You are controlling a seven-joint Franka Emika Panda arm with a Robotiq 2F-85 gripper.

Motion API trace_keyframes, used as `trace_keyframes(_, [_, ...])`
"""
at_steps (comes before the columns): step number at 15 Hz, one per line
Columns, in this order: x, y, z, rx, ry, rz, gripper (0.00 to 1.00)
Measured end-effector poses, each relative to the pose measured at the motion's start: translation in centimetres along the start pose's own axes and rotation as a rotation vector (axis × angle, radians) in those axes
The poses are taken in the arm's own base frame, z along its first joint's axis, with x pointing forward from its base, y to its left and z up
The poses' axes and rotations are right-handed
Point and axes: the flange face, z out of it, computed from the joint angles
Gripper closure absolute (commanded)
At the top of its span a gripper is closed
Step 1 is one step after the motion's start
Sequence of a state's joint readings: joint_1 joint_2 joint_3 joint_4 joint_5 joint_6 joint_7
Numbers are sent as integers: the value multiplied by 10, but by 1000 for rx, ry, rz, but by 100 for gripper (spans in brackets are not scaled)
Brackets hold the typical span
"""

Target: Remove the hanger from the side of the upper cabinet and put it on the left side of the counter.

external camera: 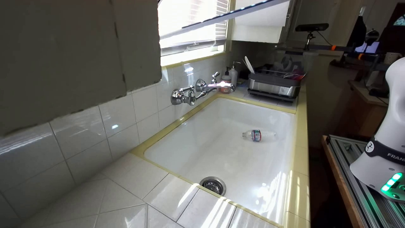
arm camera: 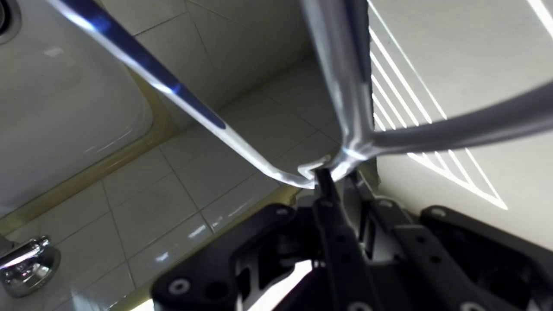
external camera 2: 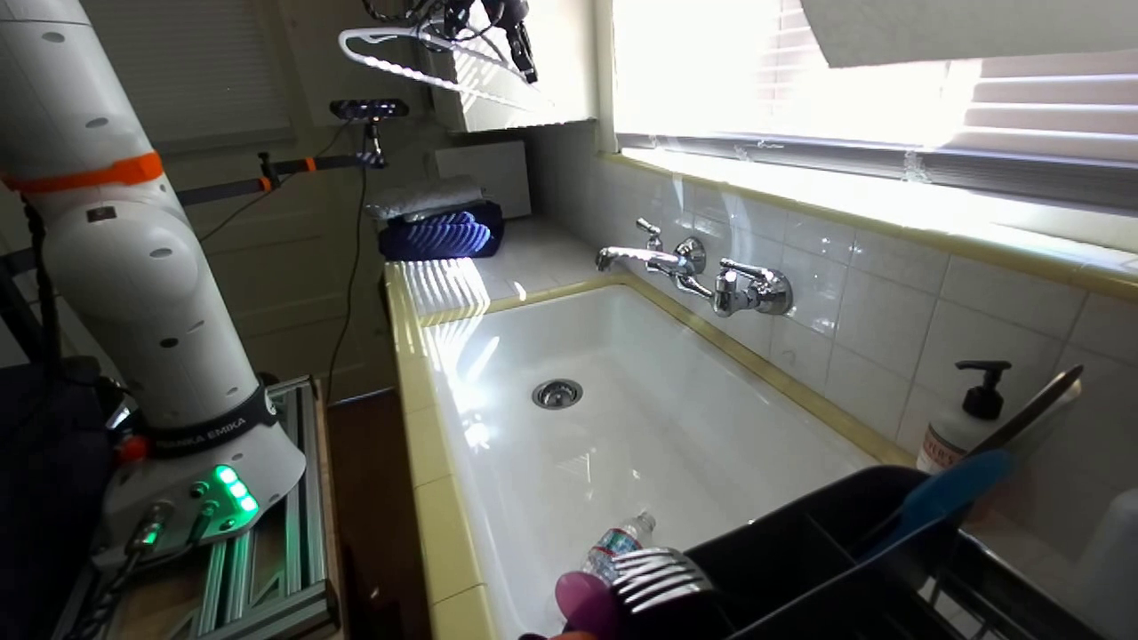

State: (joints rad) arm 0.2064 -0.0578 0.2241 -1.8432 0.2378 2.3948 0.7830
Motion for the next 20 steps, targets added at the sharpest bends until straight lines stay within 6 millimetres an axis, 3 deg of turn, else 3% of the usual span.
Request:
trace_keyframes(11, [-19,26,69,80,77,-43,97])
trace_keyframes(12, [-20,30,77,86,78,-42,89])
trace_keyframes(14, [-23,38,89,83,65,-39,89])
trace_keyframes(20, [-23,39,93,83,61,-38,89])
